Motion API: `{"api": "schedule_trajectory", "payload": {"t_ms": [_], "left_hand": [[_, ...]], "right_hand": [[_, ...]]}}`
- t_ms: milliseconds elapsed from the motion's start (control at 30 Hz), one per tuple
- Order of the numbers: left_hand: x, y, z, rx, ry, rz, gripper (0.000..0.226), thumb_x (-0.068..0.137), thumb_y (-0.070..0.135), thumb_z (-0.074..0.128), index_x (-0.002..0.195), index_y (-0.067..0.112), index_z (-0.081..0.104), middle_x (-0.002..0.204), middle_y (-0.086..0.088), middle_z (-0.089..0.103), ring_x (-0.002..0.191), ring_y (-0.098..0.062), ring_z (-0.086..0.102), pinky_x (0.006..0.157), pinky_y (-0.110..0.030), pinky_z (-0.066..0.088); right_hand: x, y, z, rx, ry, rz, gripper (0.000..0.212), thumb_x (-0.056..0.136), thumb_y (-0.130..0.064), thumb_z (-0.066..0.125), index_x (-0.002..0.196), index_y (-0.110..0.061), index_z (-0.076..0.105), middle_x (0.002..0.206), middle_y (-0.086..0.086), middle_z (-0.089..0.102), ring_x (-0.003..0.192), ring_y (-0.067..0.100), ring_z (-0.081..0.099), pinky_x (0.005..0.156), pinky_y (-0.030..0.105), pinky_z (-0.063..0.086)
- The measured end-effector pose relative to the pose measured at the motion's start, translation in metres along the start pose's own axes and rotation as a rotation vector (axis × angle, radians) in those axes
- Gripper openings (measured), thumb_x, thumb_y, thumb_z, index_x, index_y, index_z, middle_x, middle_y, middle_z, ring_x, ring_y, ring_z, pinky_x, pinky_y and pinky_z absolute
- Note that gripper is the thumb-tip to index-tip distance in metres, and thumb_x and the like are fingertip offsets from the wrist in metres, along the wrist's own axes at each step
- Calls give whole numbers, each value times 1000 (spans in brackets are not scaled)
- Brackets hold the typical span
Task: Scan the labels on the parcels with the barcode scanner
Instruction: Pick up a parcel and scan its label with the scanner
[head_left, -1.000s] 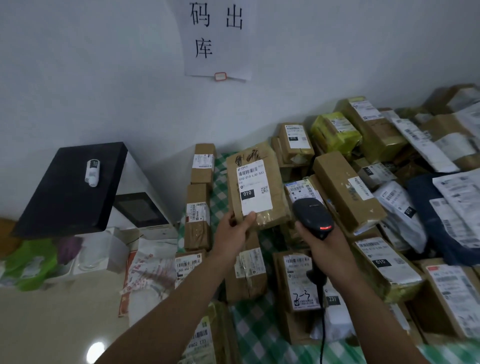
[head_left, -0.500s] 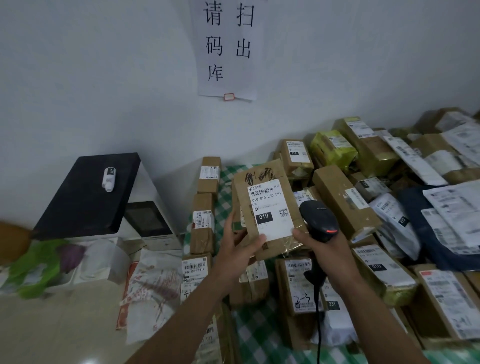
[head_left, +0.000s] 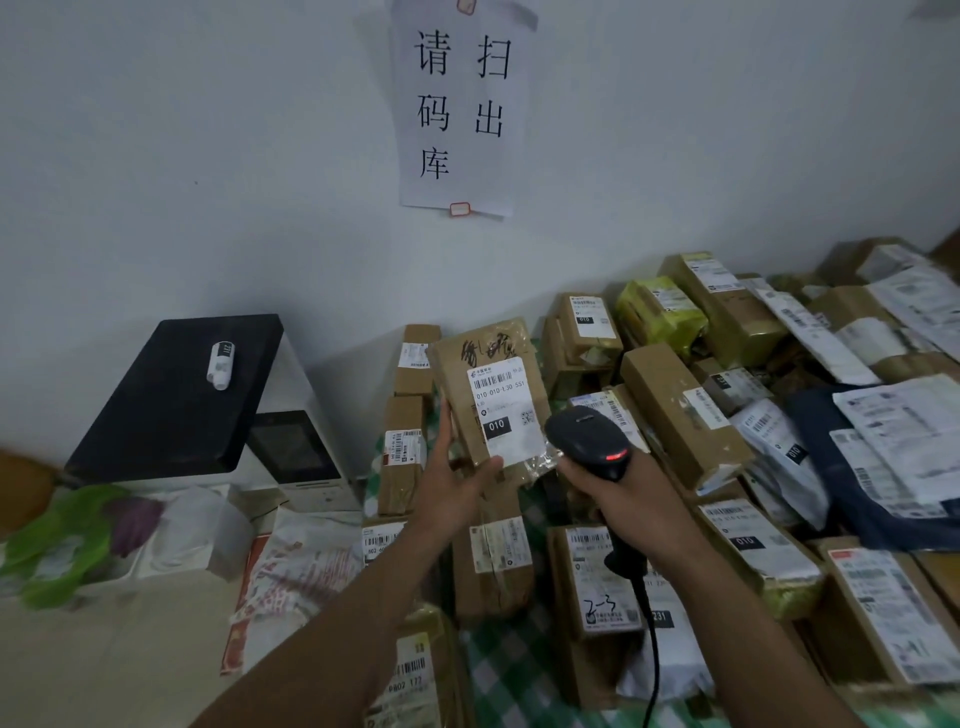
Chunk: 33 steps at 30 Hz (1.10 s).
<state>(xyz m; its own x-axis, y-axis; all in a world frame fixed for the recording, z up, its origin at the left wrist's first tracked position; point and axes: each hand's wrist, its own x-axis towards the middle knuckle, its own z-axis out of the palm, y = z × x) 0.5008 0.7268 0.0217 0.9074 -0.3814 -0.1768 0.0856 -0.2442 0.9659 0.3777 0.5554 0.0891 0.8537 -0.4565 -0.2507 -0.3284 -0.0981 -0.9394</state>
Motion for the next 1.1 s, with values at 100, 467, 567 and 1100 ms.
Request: {"api": "schedule_trajectory", "payload": {"t_ms": [100,467,567,1100], "left_hand": [[8,-4,-2,33,34,60,99,92,18,76,161,43,10,150,9,51,129,-15,56,78,-11,56],[15,-13,-12,103,115,139,96,91,7,75,164,23,13,137,7,56,101,18,53,74,2,44],[20,-23,-13,122,129,133,99,90,7,76,164,30,13,137,7,58,109,6,59,75,-2,47],[34,-36,-35,12,140,81,94,91,13,74,155,55,20,135,19,61,115,-6,64,86,-31,60]], "right_hand": [[2,-8,11,50,-88,68,19,94,-27,74,112,-21,70,92,4,79,74,13,72,55,17,51],[16,-24,33,-6,-140,64,13,94,-34,74,104,-27,74,84,4,78,88,23,76,69,31,54],[15,-28,34,-16,-149,72,12,94,-35,74,102,-26,73,85,4,78,90,26,76,70,32,55],[26,-27,38,-5,-203,83,12,96,-33,72,104,-25,74,88,2,79,82,18,75,69,31,51]]}}
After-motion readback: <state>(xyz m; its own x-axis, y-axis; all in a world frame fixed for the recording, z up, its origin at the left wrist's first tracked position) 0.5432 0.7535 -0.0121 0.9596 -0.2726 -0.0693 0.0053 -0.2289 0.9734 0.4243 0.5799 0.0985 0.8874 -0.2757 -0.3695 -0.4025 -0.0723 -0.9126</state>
